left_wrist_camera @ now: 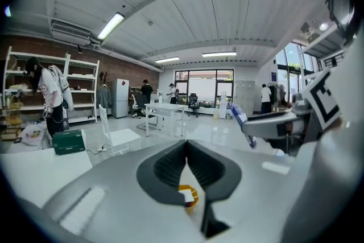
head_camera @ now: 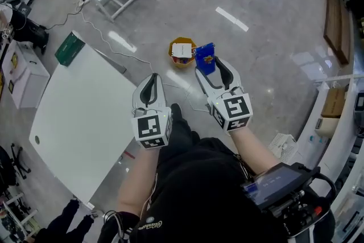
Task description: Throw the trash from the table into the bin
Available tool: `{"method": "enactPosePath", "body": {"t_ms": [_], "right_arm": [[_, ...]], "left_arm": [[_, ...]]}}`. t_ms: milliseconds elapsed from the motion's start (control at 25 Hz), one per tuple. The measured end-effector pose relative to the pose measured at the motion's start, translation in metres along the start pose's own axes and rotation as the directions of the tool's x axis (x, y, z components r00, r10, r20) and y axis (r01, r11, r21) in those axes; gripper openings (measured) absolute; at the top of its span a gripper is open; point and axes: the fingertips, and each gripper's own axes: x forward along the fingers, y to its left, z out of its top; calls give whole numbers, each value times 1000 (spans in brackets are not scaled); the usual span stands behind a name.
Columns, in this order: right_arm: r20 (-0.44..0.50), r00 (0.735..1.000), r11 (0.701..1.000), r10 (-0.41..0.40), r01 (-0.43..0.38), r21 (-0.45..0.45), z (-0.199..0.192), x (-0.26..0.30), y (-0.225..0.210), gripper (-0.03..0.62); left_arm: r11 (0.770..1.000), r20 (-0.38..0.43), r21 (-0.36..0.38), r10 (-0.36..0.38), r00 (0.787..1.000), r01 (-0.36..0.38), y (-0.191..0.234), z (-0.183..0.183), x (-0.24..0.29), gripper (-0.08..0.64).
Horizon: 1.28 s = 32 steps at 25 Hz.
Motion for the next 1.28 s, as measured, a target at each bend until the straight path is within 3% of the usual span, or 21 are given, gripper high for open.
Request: {"method": "enactPosePath", "body": {"t_ms": [240, 640, 800, 1000, 1160, 1280], "right_arm": [[-35, 997, 997, -66, 67, 36, 4, 61, -33, 264], [-203, 978, 990, -47, 72, 119, -69, 130, -63, 264], [-349, 937, 986, -31, 85, 143, -131, 179, -69, 264], [-537, 843, 981, -40, 136, 140, -220, 248, -91, 264], [-608, 792, 982, -57, 155, 110, -260, 296, -108, 264], [-628, 775, 985, -65, 150, 83, -273, 317, -116, 265]], "left_arm": [[997, -65, -15, -75, 995, 75, 13, -3, 78, 9], [993, -224, -47, -120, 967, 112, 13, -60, 155, 9], [992, -279, -72, -122, 953, 106, 24, -90, 180, 9], [989, -327, -103, -134, 935, 106, 32, -118, 209, 9], [987, -340, -123, -142, 930, 106, 41, -130, 233, 9], [986, -349, -135, -144, 926, 103, 48, -138, 243, 9]]}}
